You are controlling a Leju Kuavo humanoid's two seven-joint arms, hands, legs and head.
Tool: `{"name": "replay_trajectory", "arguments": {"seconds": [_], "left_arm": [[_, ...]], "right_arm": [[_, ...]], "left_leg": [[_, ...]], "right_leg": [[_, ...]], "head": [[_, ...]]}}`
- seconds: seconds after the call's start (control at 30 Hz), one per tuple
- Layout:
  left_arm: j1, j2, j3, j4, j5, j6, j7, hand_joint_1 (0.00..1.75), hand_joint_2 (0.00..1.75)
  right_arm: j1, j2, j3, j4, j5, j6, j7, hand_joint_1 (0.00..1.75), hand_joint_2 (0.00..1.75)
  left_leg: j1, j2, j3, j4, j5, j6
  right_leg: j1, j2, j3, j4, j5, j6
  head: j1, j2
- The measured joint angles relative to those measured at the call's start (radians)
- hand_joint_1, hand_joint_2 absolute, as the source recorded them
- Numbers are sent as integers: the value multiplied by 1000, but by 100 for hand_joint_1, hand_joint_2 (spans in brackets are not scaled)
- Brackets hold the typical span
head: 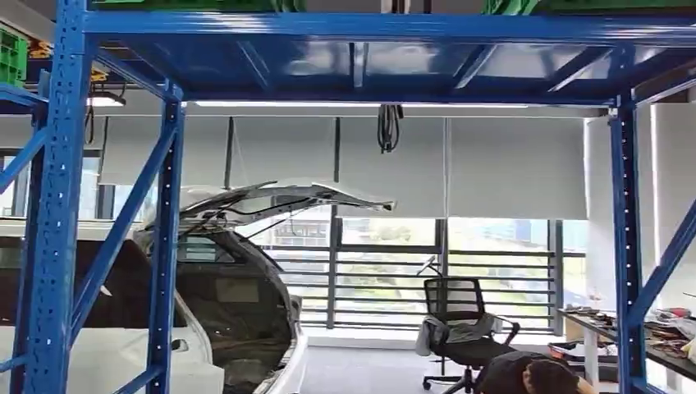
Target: Take the parts from the cabinet and place them on the table.
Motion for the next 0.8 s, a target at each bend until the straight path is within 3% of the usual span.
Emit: {"name": "replay_trajectory", "arguments": {"seconds": [0.07, 0.17, 0.2, 0.23, 0.27, 0.33, 0.37, 0.4, 0.5, 0.53, 0.57, 0.67, 0.7, 0.73, 0.77, 0.8], "left_arm": [[-1, 3, -2, 0, -6, -2, -2, 0, 0], [-3, 3, -3, 0, -10, -3, -1, 0, 0], [-2, 3, -3, 0, -10, -3, -1, 0, 0], [0, 4, -3, 0, -11, -3, 0, 0, 0], [1, 5, -3, 0, -12, -3, 0, 0, 0], [-1, 5, -4, 0, -12, -3, -1, 0, 0], [1, 5, -5, 0, -12, -3, -1, 0, 0], [-2, 6, -5, 0, -13, -4, -2, 0, 0], [-2, 7, -9, 1, -15, -4, -2, 0, 0], [-4, 10, -12, 0, -15, -4, -2, 0, 0], [-5, 11, -13, 0, -15, -4, -3, 0, 0], [-4, 13, -14, 0, -15, -4, -3, 0, 0], [-1, 14, -14, 1, -15, -4, -3, 0, 0], [2, 14, -15, 0, -15, -4, -3, 0, 0], [3, 14, -15, 0, -15, -4, -3, 0, 0], [3, 16, -15, 0, -15, -4, -3, 0, 0]], "right_arm": [[4, -21, -1, -3, -5, -1, -32, 0, 0], [19, -48, -9, -2, -33, 0, -56, 0, 0], [23, -50, -12, -1, -41, 1, -60, 0, 0], [25, -50, -15, 0, -55, 5, -65, 0, 0], [25, -50, -16, -1, -66, 9, -69, 0, 0], [24, -50, -18, -3, -73, 12, -75, 0, 0], [24, -50, -18, -3, -75, 12, -76, 0, 0], [23, -50, -18, -5, -76, 13, -77, 0, 0], [22, -50, -18, -8, -77, 13, -79, 0, 0], [23, -50, -18, -10, -77, 13, -80, 0, 0], [22, -48, -18, -13, -77, 11, -83, 0, 0], [23, -47, -18, -14, -76, 11, -83, 0, 0], [24, -47, -18, -14, -75, 11, -83, 0, 0], [26, -46, -18, -14, -75, 11, -83, 0, 0], [26, -46, -18, -14, -75, 11, -83, 0, 0], [27, -45, -18, -14, -75, 11, -83, 0, 0]], "left_leg": [[4, 1, 11, -8, -3, 13], [-1, 1, 22, -8, -14, 27], [-3, 2, 28, -8, -19, 28], [-5, 2, 36, -8, -25, 28], [-7, 2, 48, -8, -33, 27], [-10, 3, 72, -9, -49, 22], [-9, 5, 76, -14, -54, 18], [-15, 4, 78, -11, -59, 11], [-13, 18, 82, -23, -61, -1], [-13, 20, 87, -22, -69, -8], [-13, 17, 79, 2, -80, -12], [-8, 15, -40, 214, -163, -21], [-8, 15, -79, 271, -171, -23], [-7, 14, -95, 279, -153, -24], [-5, 14, -88, 242, -114, -25], [-4, 13, -63, 169, -57, -24]], "right_leg": [[-2, -2, -13, 43, -25, 7], [-1, -2, -150, 280, -107, 9], [-1, -2, -183, 322, -106, 8], [0, -2, -194, 318, -83, 5], [0, -2, -180, 261, -29, 1], [7, -11, -123, 95, 83, -15], [14, -28, -110, 77, 72, -25], [22, -31, -103, 53, 71, -27], [22, -16, -104, 44, 59, -33], [10, -15, -95, 32, 62, -37], [10, -12, -87, 26, 61, -39], [9, -6, -76, 25, 51, -50], [9, 0, -72, 25, 47, -51], [9, 6, -63, 25, 41, -50], [8, 12, -54, 25, 35, -48], [8, 18, -42, 25, 28, -45]], "head": [[0, 0], [0, 0], [0, 0], [0, 0], [0, 0], [0, 0], [0, 0], [0, 0], [-1, 0], [0, 0], [0, 0], [0, 0], [0, 0], [0, 0], [0, 0], [0, 0]]}}
